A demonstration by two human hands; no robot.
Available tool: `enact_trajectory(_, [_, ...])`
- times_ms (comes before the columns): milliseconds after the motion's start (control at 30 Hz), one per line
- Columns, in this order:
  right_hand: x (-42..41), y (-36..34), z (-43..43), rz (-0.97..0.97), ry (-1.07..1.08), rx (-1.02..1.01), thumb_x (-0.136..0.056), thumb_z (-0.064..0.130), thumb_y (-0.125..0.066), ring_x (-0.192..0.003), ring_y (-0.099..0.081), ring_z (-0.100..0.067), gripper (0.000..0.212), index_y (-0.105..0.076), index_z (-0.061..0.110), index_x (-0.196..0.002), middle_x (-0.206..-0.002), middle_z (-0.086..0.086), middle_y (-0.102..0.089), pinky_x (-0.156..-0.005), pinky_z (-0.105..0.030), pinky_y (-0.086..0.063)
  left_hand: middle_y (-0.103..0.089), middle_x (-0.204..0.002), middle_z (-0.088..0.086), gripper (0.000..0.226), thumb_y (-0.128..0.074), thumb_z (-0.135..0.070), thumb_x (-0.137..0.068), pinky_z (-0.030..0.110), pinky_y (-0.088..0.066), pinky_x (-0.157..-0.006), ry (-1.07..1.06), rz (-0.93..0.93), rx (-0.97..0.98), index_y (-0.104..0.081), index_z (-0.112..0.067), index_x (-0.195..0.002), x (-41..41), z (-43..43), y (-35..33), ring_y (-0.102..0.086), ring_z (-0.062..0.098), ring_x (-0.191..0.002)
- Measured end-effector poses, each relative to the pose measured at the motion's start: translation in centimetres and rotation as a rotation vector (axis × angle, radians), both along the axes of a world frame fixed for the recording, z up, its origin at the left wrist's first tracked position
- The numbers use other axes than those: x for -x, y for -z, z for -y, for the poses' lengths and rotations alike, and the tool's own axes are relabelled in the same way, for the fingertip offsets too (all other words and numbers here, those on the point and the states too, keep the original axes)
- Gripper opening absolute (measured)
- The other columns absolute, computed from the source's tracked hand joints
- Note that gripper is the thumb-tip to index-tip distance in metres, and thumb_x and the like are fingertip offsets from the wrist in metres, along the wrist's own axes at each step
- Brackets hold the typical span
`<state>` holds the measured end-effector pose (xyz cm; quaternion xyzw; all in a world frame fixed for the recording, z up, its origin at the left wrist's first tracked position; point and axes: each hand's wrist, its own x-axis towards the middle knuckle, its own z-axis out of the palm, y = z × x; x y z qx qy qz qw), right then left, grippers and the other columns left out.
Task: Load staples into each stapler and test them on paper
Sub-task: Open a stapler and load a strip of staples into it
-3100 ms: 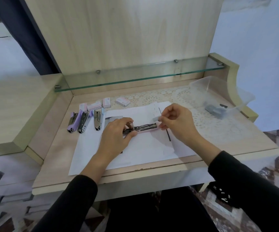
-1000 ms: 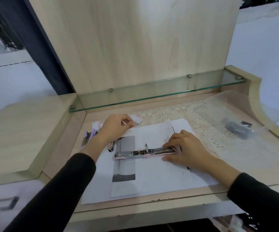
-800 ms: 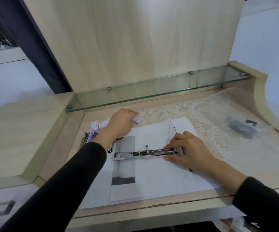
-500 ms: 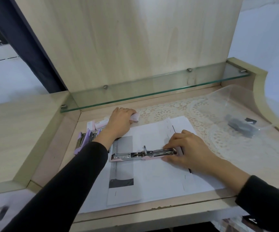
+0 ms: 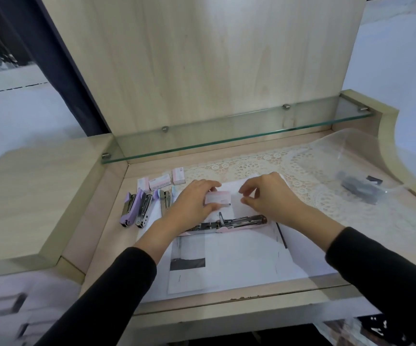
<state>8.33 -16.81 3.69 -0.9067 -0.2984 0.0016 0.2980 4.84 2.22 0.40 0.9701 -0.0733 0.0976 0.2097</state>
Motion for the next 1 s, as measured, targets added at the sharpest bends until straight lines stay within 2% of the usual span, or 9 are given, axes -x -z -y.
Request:
enact_trajectory(100, [-0.3,0.2,-0.7,-0.03,0.01,0.015,-0.083,0.01,-0.062,-0.081,-0.059,-0.015,0.019,-0.069,0.008,-0.101,-0.098,-0.008,-0.071,-0.065,-0.008,-0.035,-0.059,-0.116,0.005,0.045,-0.072,-0.017,-0.078,0.022,-0.041,-0.093,-0.078,-0.038,0.155,-0.056,-0.01,-0.12,0.5,-0.1,0.2,-0.052,0.013,-0.104])
enact_trajectory(167, [-0.5,0.5,-1.0,-0.064,0.003,0.034,-0.082,0.009,-0.063,-0.076,-0.055,-0.012,0.021,-0.068,0.007,-0.102,-0.099,-0.009,-0.07,-0.058,-0.009,-0.034,-0.059,-0.116,0.004,0.046,-0.073,-0.012,-0.076,0.016,-0.041,-0.093,-0.106,-0.066,0.28,-0.058,-0.01,-0.119,0.7,-0.5,0.1,-0.054,0.01,-0.101])
enact_trajectory(300, [-0.9,1.0,-1.4,-0.122,0.008,0.014,-0.079,0.016,-0.069,-0.071,-0.051,-0.011,0.029,-0.066,0.005,-0.106,-0.099,-0.01,-0.069,-0.067,-0.015,-0.036,-0.06,-0.106,0.0,0.036,-0.073,-0.009,-0.076,0.005,-0.04,-0.081,-0.092,-0.031,0.253,-0.064,-0.011,-0.111,1.0,-0.7,-0.1,-0.052,0.007,-0.091])
enact_trajectory(400, [-1.1,1.4,-1.6,-0.179,0.015,-0.058,-0.073,0.023,-0.075,-0.059,-0.048,-0.006,0.041,-0.063,0.006,-0.108,-0.097,-0.008,-0.068,-0.053,-0.01,-0.037,-0.058,-0.095,-0.005,0.032,-0.075,-0.008,-0.073,0.014,-0.046,-0.073,-0.093,0.042,0.278,-0.068,-0.012,-0.103,1.2,-0.3,0.0,-0.053,0.01,-0.083])
enact_trajectory(467, [-1.2,1.6,-1.8,-0.205,0.006,-0.084,-0.07,0.025,-0.078,-0.057,-0.046,-0.001,0.046,-0.062,0.009,-0.11,-0.094,-0.006,-0.067,-0.048,-0.007,-0.036,-0.055,-0.091,-0.005,0.032,-0.076,-0.004,-0.07,0.011,-0.046,-0.069,-0.097,0.067,0.328,-0.068,-0.012,-0.1,1.2,0.0,0.1,-0.053,0.009,-0.075])
enact_trajectory(700, [-1.1,1.9,-2.1,-0.136,-0.026,-0.062,-0.071,0.017,-0.075,-0.068,-0.052,-0.015,0.03,-0.066,0.008,-0.098,-0.082,-0.004,-0.061,-0.064,-0.023,-0.042,-0.053,-0.089,-0.007,0.034,-0.075,0.006,-0.068,0.008,-0.047,-0.07,-0.143,0.018,0.468,-0.067,-0.006,-0.099,1.3,0.5,0.1,-0.054,0.005,-0.074])
enact_trajectory(800, [-1.1,1.9,-2.2,-0.136,-0.03,-0.067,-0.071,0.016,-0.075,-0.066,-0.051,-0.014,0.03,-0.067,0.008,-0.099,-0.08,-0.003,-0.06,-0.061,-0.022,-0.041,-0.055,-0.095,-0.004,0.035,-0.077,-0.008,-0.07,0.01,-0.043,-0.07,-0.141,0.015,0.328,-0.067,-0.013,-0.104,1.2,0.4,-0.1,-0.051,0.005,-0.074])
enact_trajectory(867, [-1.2,2.0,-2.1,-0.165,-0.026,-0.091,-0.069,0.015,-0.077,-0.062,-0.052,-0.013,0.032,-0.066,0.008,-0.099,-0.076,0.0,-0.059,-0.059,-0.019,-0.042,-0.055,-0.098,-0.006,0.04,-0.078,-0.022,-0.071,0.018,-0.041,-0.076,-0.131,-0.007,0.192,-0.066,-0.019,-0.109,1.0,0.2,-0.3,-0.049,0.009,-0.08])
enact_trajectory(1000, [-1.3,2.0,-1.7,-0.174,-0.036,-0.106,-0.068,0.012,-0.078,-0.062,-0.054,-0.012,0.031,-0.067,0.009,-0.097,-0.075,0.001,-0.06,-0.058,-0.011,-0.041,-0.054,-0.1,-0.005,0.037,-0.075,-0.028,-0.073,0.022,-0.035,-0.08,-0.133,-0.031,0.138,-0.066,-0.021,-0.108,1.0,-0.4,-0.5,-0.045,0.01,-0.089])
